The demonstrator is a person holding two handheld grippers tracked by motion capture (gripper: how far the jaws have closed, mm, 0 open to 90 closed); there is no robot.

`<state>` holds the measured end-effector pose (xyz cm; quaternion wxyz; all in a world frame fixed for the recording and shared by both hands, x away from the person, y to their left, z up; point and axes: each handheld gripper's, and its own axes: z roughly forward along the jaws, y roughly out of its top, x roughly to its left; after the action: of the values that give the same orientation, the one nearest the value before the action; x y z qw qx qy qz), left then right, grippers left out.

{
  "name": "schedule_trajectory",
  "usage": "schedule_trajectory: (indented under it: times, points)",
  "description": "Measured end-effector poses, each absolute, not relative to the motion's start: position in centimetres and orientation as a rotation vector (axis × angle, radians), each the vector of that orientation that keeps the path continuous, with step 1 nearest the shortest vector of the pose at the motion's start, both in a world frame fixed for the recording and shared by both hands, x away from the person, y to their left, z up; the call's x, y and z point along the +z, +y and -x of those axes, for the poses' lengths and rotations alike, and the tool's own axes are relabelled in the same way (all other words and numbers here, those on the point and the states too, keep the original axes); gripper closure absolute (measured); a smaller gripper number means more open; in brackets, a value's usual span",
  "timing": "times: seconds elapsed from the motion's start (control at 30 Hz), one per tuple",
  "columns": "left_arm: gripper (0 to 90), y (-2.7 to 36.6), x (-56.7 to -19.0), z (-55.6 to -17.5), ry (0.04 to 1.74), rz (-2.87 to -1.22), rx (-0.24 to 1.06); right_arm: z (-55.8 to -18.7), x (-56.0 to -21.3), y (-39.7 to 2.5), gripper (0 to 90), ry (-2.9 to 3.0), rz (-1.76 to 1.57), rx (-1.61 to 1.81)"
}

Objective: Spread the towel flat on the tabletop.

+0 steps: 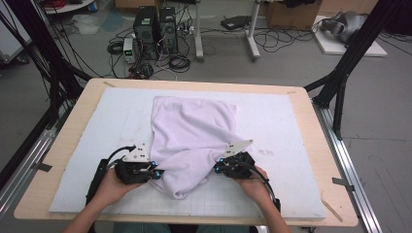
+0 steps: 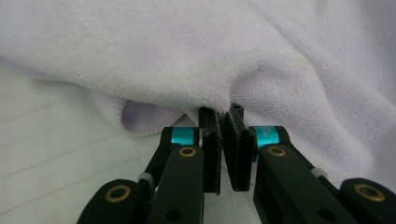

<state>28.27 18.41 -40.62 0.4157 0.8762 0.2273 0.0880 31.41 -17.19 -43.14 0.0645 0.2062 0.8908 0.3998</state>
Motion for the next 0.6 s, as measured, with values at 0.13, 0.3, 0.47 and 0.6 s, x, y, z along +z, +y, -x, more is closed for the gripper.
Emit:
schedule_trajectory:
  times: [0.13,0.3,0.47,0.6]
  points:
    - [80.0,19.0,-37.9,-27.6,0.537,-2.173,0.237,-30.1,-40.4,-18.8,86.7,2.711,-0.566,1.236]
    - [79.7,19.2,-34.8,-27.4,0.489,-2.159,0.265,-29.0,-36.1,-20.0,86.8,2.686,-0.496,1.26]
    - [79.4,19.0,-35.8,-30.8,0.594,-2.195,0.314,-31.3,-34.9,-18.9,86.7,2.67,-0.504,1.19]
    - [78.1,18.6,-38.2,-34.6,0.697,-2.245,0.32,-35.4,-37.5,-17.9,86.6,2.717,-0.629,1.114]
